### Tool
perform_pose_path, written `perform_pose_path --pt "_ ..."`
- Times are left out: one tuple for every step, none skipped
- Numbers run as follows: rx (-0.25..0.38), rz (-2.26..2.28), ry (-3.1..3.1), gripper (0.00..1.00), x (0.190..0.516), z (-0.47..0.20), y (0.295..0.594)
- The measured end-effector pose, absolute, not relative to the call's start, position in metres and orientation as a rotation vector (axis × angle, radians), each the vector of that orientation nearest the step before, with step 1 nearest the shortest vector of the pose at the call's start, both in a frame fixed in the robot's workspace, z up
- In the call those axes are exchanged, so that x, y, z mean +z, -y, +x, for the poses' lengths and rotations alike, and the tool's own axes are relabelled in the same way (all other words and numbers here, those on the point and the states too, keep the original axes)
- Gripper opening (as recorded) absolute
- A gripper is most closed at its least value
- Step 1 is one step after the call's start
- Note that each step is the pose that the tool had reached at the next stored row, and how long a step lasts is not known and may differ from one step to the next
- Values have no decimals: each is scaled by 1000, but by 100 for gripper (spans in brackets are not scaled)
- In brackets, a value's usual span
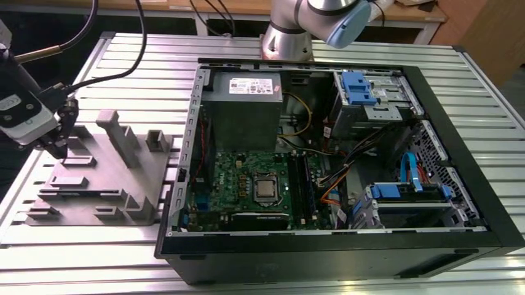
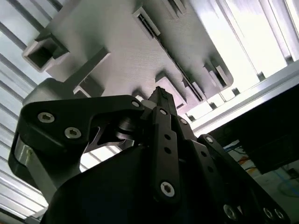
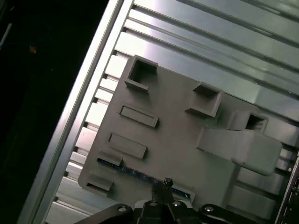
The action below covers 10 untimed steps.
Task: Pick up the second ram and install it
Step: 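Pick up the second ram and move it above second insertion slot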
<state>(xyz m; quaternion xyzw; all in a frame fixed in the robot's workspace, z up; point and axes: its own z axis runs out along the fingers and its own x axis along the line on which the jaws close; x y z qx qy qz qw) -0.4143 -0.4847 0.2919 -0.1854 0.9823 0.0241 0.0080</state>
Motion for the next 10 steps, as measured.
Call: perform_pose_path --pt "76 -609 -3065 7 292 -414 485" --pt "76 -636 -3060 7 292 -414 485" --pt "76 -664 -3055 7 292 -414 485" --pt "76 -691 -3049 7 291 -414 485" --pt "76 -721 -3043 7 291 -414 485" --pt "77 -746 -3037 7 291 -414 485" --pt "77 -776 -3030 7 291 -414 485" --pt "77 -803 -3023 7 291 -414 485" --pt "77 -830 -3016 7 291 -414 485" --pt "77 -857 -3009 7 291 -414 485"
